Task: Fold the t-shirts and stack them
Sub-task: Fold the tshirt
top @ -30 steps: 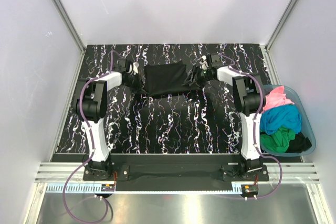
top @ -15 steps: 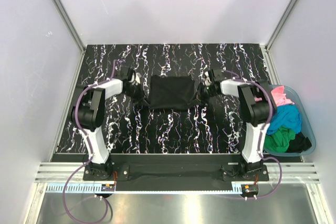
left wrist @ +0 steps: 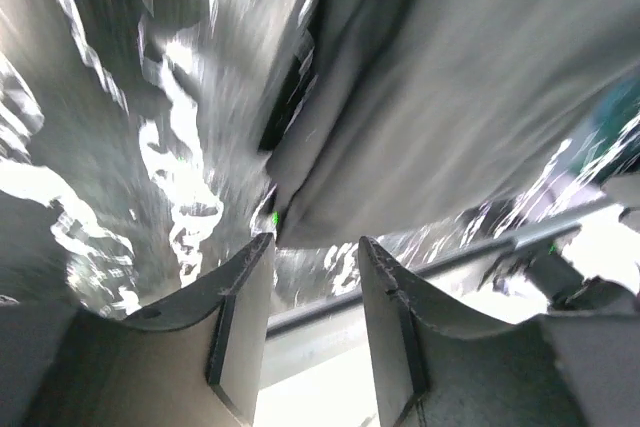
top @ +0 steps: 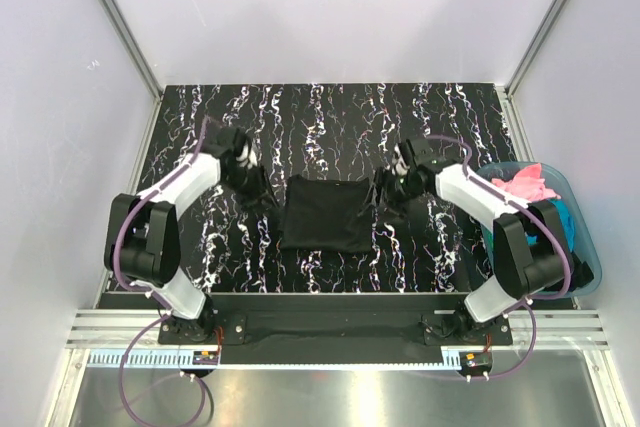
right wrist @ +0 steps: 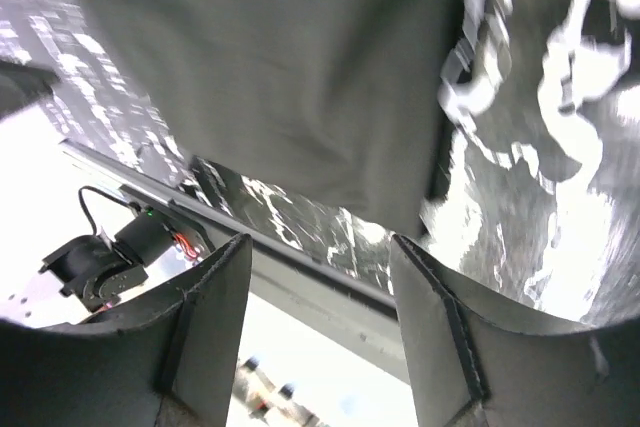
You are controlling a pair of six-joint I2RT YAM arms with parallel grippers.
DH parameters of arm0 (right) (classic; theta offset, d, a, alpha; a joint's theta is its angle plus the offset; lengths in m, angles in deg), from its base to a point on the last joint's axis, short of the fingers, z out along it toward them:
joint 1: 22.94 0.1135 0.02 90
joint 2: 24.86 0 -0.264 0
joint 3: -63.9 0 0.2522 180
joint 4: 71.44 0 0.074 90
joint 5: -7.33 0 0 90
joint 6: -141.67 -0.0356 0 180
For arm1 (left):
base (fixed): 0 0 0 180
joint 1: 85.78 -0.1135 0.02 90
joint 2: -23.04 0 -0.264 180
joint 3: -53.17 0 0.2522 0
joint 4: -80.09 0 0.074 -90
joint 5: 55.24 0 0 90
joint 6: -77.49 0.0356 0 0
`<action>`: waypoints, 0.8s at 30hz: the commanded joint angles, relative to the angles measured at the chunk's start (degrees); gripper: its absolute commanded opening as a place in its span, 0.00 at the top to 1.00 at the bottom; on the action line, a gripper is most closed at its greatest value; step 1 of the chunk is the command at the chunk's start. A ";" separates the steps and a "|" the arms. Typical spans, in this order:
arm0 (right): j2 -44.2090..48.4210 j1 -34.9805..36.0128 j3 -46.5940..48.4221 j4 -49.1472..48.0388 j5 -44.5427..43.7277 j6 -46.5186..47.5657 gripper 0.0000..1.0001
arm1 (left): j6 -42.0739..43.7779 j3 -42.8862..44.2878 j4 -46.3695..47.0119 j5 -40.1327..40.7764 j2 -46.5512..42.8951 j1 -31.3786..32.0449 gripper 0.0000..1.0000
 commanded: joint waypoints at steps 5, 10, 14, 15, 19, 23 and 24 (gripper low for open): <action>-9.86 -7.66 10.63 -0.58 6.15 14.61 0.37 | 8.13 14.36 9.96 1.23 7.24 -1.24 0.56; -16.82 -9.34 16.08 -2.51 8.79 19.02 0.34 | 11.73 17.36 15.44 -2.38 13.03 -1.15 0.55; -21.83 -9.43 18.02 -5.58 11.52 18.67 0.31 | 14.54 19.91 16.23 -4.31 16.21 -1.15 0.54; -22.45 -9.52 18.81 -5.67 11.43 19.10 0.31 | 14.81 20.09 16.58 -4.75 16.82 -1.24 0.54; -24.48 -9.87 19.08 -6.99 12.30 19.64 0.32 | 14.82 20.71 17.63 -6.95 19.20 -1.06 0.54; -25.18 -9.96 18.11 -9.53 13.45 19.29 0.39 | 14.11 19.22 20.88 -9.06 19.29 -1.15 0.54; -25.27 -9.96 17.68 -9.98 13.89 19.20 0.41 | 14.02 18.86 21.24 -9.67 19.55 -1.15 0.54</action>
